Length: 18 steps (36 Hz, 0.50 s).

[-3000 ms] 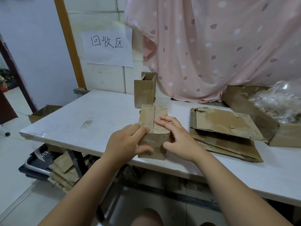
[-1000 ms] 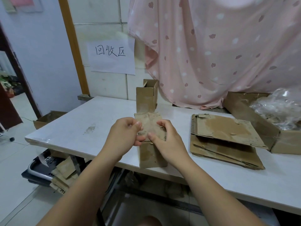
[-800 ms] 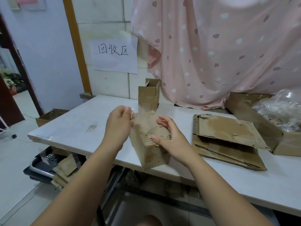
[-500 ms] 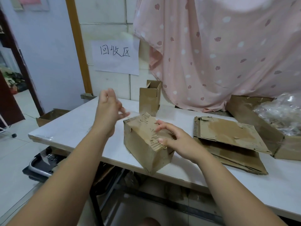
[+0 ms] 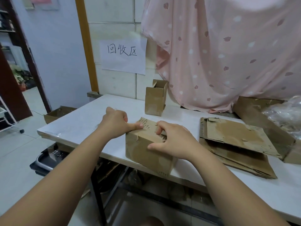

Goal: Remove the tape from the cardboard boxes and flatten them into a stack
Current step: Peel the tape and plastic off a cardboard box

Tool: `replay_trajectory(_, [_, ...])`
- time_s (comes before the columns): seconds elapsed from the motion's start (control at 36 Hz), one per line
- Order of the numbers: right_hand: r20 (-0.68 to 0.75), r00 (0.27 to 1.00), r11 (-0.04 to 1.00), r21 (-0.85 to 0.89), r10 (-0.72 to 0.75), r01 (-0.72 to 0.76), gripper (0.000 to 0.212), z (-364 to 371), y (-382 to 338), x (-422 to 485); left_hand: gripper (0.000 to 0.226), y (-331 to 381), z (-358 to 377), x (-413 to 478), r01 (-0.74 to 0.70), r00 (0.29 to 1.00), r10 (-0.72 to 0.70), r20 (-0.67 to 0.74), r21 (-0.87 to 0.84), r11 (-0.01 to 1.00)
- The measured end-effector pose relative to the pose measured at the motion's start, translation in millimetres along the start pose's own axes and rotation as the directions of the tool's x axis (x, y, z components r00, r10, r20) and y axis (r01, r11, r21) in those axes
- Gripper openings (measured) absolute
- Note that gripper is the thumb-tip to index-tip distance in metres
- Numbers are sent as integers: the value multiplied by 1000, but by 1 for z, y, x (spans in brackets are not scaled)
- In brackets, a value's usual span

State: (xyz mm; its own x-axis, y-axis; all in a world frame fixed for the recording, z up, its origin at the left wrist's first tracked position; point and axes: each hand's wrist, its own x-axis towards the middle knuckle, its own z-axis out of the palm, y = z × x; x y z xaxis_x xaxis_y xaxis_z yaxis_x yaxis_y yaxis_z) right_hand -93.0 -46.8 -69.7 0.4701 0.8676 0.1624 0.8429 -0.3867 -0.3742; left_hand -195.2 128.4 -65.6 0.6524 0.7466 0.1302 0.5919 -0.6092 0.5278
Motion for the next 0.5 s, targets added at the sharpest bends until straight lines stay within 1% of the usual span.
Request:
replay_trajectory(0.06, [11, 1000, 1000, -10, -4, 4, 39, 0, 1, 1, 50, -1, 3, 2, 4, 998, 4, 55, -148, 989])
replay_trajectory(0.11, [27, 1000, 1000, -26, -6, 7, 38, 0, 2, 2, 45, 1, 5, 2, 10, 992, 31, 126, -315, 949])
replay_trajectory(0.17, [60, 998, 999, -48, -4, 7, 40, -1, 3, 4, 42, 2, 7, 3, -7, 987, 66, 147, -370, 929])
replay_trajectory(0.19, [82, 997, 998, -62, -8, 13, 45, -2, 4, 5, 40, 2, 7, 4, -19, 988, 74, 132, -374, 927])
replay_trajectory(0.28, [139, 990, 992, -115, -35, 51, 59, -3, 8, 8, 33, 0, 9, 5, 19, 994, 32, 105, -448, 894])
replay_trajectory(0.33, [143, 988, 990, -125, -51, 70, 62, -2, 12, 7, 32, -6, 10, 5, 78, 992, -7, 129, -553, 829])
replay_trajectory(0.39, [126, 990, 990, -114, -68, 82, 63, -1, 15, 5, 35, -15, 13, 3, 131, 985, -19, 174, -660, 740])
replay_trajectory(0.5, [109, 989, 984, -132, -103, 117, 68, 2, 18, 2, 41, -32, 28, 1, 225, 969, -44, 241, -801, 554])
